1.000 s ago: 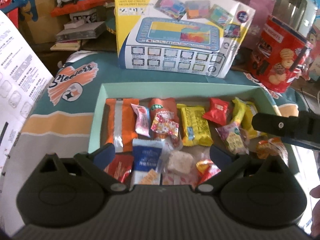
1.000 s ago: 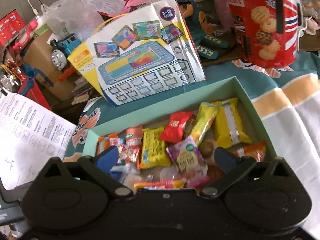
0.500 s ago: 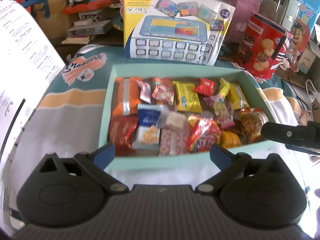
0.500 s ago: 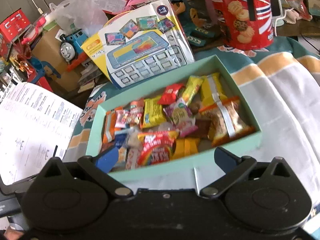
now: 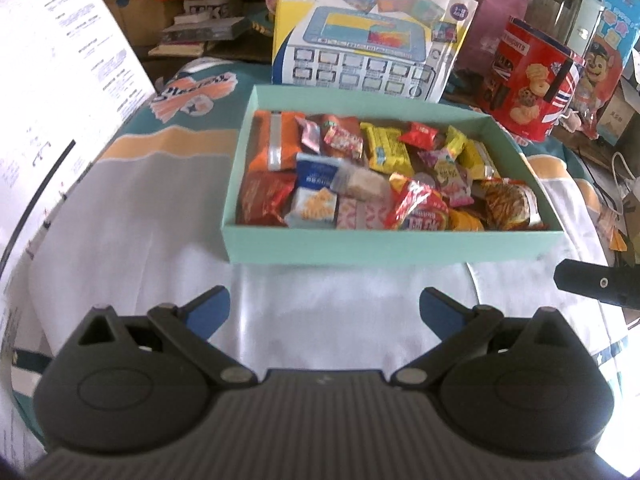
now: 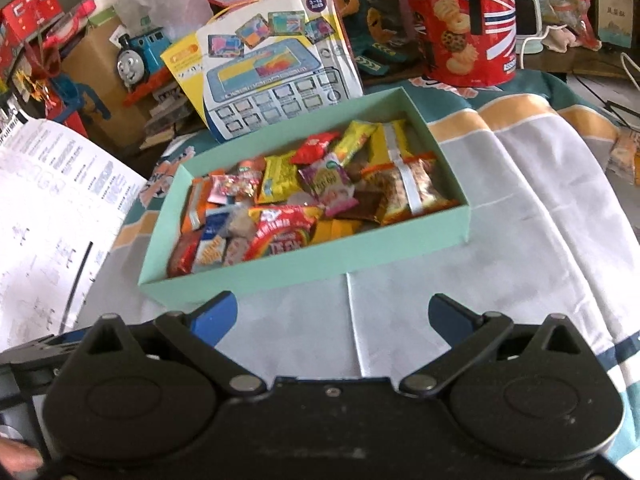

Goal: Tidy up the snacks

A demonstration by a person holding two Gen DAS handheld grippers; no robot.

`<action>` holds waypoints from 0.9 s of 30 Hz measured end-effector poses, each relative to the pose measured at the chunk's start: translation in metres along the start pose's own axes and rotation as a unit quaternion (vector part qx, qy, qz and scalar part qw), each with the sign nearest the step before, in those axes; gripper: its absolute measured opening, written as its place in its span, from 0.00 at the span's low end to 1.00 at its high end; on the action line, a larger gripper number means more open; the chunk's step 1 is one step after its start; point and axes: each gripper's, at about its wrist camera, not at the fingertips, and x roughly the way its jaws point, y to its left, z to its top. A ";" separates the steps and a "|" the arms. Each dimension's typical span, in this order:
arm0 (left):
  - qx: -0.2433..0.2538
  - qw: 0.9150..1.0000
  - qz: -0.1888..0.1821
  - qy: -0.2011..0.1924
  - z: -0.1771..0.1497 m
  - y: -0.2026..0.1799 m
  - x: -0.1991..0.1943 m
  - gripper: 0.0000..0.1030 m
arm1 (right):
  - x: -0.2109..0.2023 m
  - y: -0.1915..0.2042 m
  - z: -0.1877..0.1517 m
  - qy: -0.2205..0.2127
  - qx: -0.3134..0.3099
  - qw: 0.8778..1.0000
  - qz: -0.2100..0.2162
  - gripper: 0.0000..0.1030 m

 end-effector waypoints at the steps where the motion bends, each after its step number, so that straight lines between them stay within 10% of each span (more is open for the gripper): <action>1: -0.002 1.000 0.000 0.001 -0.002 0.001 0.000 1.00 | -0.001 -0.001 -0.003 0.000 0.001 1.000 -0.003 1.00; 27: -0.006 0.999 0.043 0.023 -0.029 0.012 0.018 1.00 | 0.013 -0.019 -0.037 0.025 -0.019 0.998 -0.062 1.00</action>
